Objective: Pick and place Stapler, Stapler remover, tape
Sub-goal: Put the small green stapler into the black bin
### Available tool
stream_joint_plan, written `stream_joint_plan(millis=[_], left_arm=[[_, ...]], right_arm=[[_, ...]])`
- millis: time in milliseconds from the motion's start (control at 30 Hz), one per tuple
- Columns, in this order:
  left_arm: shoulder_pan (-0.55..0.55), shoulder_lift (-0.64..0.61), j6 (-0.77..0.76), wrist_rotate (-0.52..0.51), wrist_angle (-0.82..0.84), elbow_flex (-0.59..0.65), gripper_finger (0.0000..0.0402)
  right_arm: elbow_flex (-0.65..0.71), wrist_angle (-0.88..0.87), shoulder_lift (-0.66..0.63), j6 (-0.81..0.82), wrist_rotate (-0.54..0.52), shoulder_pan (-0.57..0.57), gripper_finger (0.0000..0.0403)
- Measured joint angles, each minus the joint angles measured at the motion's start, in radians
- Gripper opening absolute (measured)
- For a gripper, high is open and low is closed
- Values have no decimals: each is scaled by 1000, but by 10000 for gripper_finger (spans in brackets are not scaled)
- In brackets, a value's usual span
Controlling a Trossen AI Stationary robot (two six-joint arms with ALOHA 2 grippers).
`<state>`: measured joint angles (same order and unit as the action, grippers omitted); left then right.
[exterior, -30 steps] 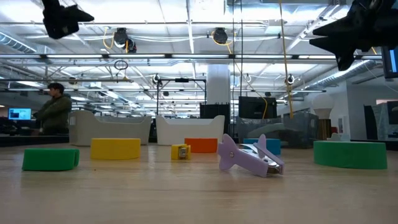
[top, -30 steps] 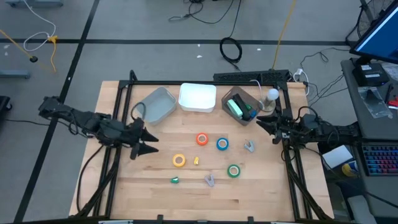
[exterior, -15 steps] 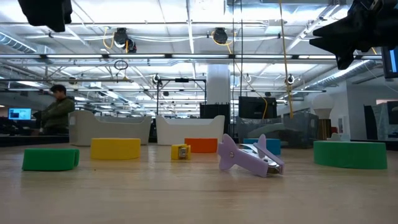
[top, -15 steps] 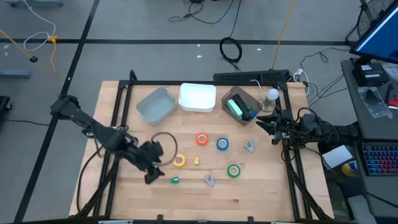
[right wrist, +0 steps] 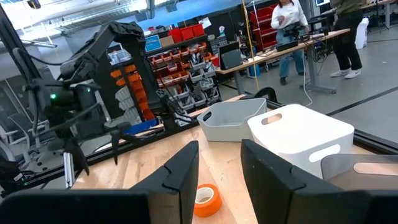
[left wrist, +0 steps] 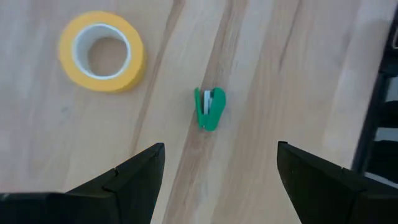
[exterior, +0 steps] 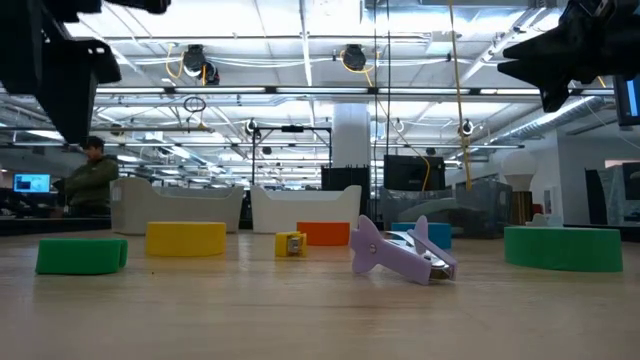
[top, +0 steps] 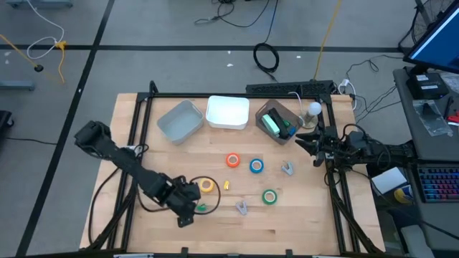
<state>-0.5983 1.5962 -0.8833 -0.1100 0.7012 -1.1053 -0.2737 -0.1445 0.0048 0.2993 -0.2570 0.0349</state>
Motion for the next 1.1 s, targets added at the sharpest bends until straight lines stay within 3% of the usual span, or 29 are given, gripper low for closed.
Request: stream_joint_plan(millis=[733,1100], left_arm=[[27,210,68,-31,-126,0,310],[40,264,108,24,-120,-3,310]], right_arm=[[0,-32,0,-1,0,0,116],[0,-32,0,-1,0,0,116]])
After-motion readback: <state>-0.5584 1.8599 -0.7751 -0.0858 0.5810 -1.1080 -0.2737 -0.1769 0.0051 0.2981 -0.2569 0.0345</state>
